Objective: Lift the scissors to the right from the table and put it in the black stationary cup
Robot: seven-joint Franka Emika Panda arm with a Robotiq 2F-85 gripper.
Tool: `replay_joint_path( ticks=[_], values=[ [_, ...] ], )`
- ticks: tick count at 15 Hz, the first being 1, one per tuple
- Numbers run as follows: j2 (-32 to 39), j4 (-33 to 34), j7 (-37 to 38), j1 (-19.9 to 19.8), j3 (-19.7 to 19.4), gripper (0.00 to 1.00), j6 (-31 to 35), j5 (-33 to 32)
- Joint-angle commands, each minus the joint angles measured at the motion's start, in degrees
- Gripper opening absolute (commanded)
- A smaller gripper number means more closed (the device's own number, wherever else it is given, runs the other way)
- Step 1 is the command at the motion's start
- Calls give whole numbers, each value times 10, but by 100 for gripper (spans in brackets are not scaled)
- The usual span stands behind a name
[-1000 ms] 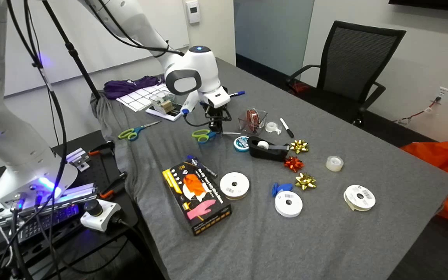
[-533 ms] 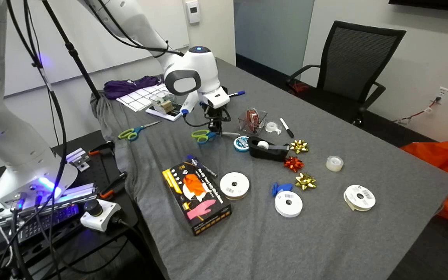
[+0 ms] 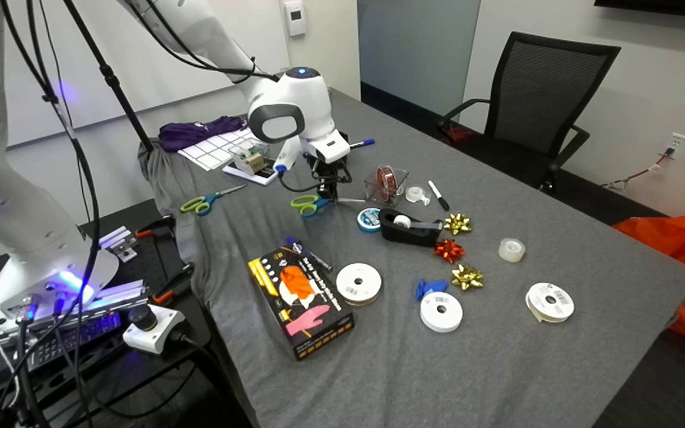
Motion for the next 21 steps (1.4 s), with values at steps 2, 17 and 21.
replay_joint_path(
  ticks=[2,17,21],
  values=[
    [-61,-54,-100,-64,56,6,4,40],
    [-134,-68,-137,-86,101,6,-194,166],
    [-157,-69,-135,-73,120,6,-186,266]
  ],
)
